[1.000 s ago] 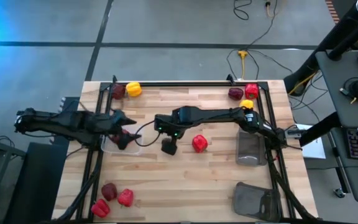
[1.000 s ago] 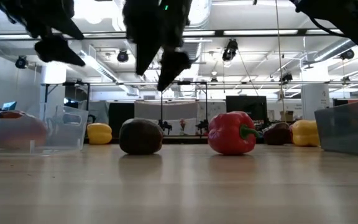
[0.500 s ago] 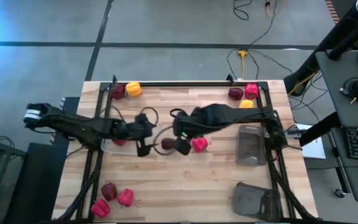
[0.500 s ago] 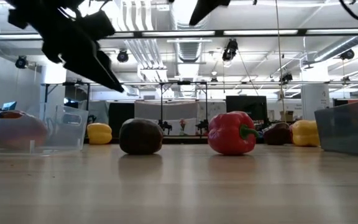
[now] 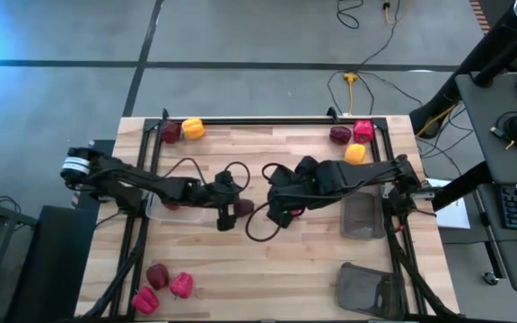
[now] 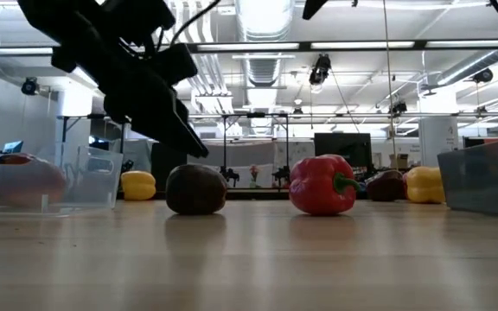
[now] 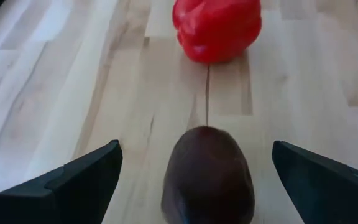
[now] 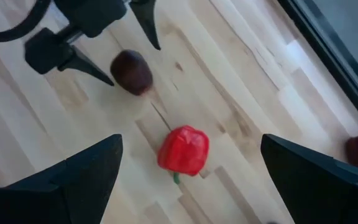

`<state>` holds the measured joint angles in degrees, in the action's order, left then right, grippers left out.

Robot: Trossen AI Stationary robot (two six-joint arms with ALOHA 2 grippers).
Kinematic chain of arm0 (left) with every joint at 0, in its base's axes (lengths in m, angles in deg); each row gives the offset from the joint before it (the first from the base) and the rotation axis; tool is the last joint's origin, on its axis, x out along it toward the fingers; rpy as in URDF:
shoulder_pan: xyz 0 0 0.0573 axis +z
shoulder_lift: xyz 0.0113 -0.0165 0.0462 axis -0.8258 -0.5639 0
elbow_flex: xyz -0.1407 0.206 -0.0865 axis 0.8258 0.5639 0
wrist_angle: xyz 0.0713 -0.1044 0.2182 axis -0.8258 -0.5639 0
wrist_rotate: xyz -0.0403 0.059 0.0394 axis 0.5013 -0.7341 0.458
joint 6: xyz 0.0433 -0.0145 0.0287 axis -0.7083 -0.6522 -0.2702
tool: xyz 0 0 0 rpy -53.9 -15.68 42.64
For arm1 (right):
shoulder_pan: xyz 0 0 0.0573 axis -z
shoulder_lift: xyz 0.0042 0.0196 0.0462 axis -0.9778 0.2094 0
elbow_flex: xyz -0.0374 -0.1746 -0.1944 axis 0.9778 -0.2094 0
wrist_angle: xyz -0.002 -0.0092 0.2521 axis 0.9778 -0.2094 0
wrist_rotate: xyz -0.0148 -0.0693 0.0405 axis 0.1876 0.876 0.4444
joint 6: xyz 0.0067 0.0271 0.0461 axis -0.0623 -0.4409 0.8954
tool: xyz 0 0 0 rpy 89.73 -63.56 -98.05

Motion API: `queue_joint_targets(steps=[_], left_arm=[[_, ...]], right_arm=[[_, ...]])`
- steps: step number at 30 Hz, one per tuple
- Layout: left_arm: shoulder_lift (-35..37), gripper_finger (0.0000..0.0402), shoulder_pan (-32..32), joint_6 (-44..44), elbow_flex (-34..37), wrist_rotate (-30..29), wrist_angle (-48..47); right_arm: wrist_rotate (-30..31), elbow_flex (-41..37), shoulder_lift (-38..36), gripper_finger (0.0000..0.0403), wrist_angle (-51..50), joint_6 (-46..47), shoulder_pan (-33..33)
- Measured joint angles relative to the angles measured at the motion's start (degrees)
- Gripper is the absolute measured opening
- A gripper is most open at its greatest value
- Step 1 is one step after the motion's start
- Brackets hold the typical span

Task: Sort produce into baskets
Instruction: Put the center red apple in the transparent bin

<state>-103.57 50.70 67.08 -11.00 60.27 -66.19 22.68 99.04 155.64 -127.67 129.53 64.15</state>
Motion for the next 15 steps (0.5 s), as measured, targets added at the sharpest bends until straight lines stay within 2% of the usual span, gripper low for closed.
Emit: queue_joint_targets(steps=[9,15], left_arm=[[-8.69,0.0379,0.22,3.84,-3.07,-0.13,0.13],[-12.41,0.0333,0.15,3.86,-3.57,0.90,0.16]], right_arm=[[-3.01,-2.03,-0.01,0.0375,-0.33,-0.03,0.00],[-3.46,-2.17,-0.01,0.0375,-0.40,-0.17,0.00]])
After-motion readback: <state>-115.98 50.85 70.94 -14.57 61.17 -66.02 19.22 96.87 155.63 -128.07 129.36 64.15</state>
